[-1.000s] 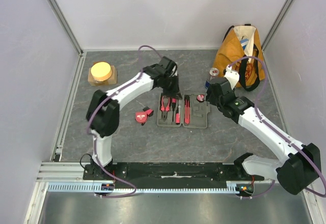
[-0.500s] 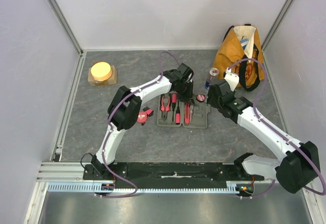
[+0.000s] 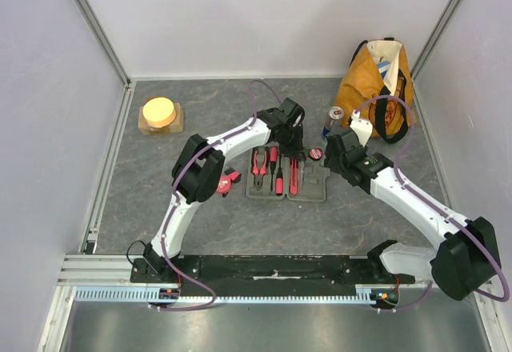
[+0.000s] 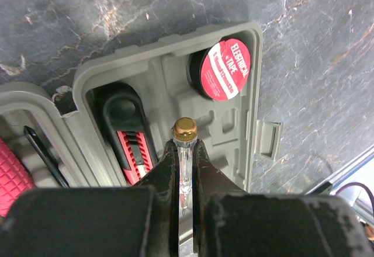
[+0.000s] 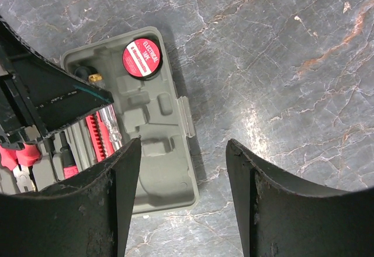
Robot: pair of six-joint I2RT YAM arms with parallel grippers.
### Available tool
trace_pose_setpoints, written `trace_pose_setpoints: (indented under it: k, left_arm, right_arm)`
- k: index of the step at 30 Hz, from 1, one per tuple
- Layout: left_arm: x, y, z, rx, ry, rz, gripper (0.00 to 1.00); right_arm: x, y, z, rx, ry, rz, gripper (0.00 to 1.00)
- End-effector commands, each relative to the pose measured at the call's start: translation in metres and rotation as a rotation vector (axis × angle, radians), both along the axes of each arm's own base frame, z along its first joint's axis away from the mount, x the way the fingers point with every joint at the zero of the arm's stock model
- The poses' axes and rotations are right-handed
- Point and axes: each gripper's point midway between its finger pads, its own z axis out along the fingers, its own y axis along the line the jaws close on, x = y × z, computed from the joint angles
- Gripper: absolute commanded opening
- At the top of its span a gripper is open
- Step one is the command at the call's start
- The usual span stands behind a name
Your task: Pack the tool kit
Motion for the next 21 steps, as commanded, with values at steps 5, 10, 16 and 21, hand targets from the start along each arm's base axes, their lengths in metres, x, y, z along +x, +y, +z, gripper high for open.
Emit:
trace_pose_setpoints:
  k: [5, 10, 16, 21]
  left_arm:
    - [0.036, -0.012, 0.013, -0.031, -0.054, 0.08, 0.02]
    - [0.039, -0.012, -0.004, 0.007, -0.04, 0.075, 0.02]
    - [0.035, 0.0, -0.011, 0.064, -0.044, 0.06, 0.02]
    - [0.031, 0.005, -0.013, 0.077, -0.04, 0.061, 0.02]
  right_arm:
    - [0.005, 0.0, -0.002, 0.004, -0.002, -0.004, 0.67]
    - [0.006, 0.002, -0.007, 0.007, 0.008, 0.003, 0.67]
    - [0.007, 0.005, -0.014, 0.012, 0.025, 0.011, 0.67]
    - [0.01, 0.007, -0.018, 0.017, 0.033, 0.018, 0.67]
